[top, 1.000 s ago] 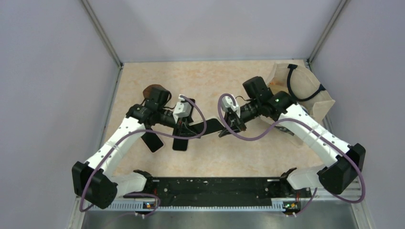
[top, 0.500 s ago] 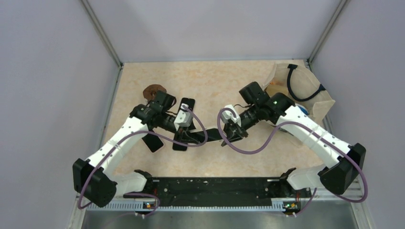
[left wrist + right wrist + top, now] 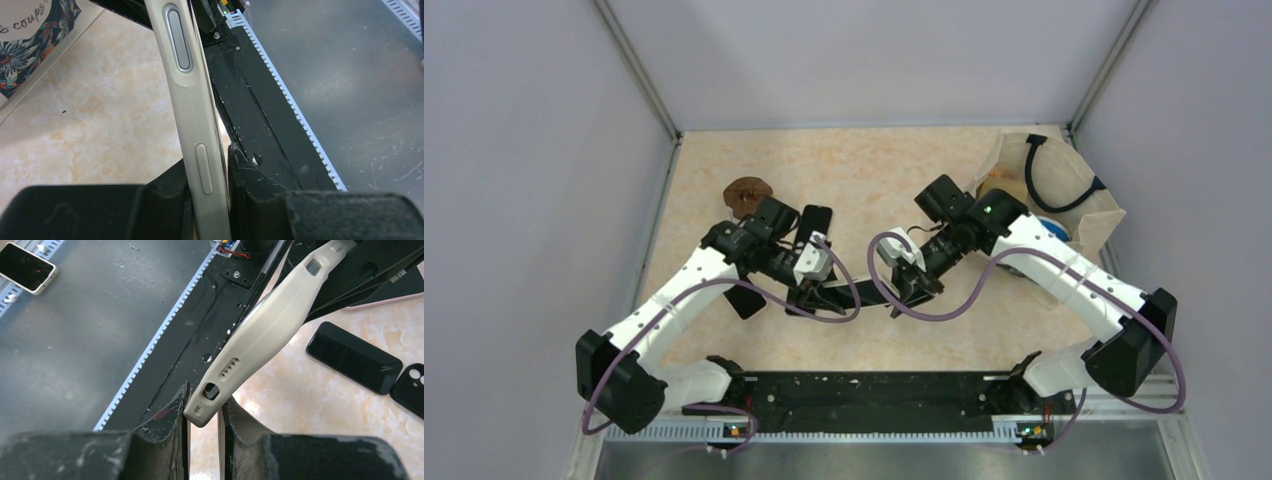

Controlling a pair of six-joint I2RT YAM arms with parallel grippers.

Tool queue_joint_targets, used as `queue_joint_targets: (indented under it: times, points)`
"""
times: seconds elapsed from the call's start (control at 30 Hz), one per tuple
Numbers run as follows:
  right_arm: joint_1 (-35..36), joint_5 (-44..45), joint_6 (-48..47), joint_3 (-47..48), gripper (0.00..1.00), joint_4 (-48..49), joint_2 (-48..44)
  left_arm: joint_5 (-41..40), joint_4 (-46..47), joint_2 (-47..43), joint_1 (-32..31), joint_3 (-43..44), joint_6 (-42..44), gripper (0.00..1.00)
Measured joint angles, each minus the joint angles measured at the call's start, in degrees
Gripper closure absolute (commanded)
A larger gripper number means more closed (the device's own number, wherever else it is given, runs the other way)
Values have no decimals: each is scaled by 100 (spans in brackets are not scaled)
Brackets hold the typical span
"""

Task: Take the phone out of the phone case
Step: Remove the phone case from the phone.

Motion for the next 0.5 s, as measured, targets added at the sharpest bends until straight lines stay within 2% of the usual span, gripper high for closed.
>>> queue_joint_targets:
  times: [0.5]
  points:
    - [170,61,-588,313,100,-844,343,-348,-321,85,-372,0,380,100]
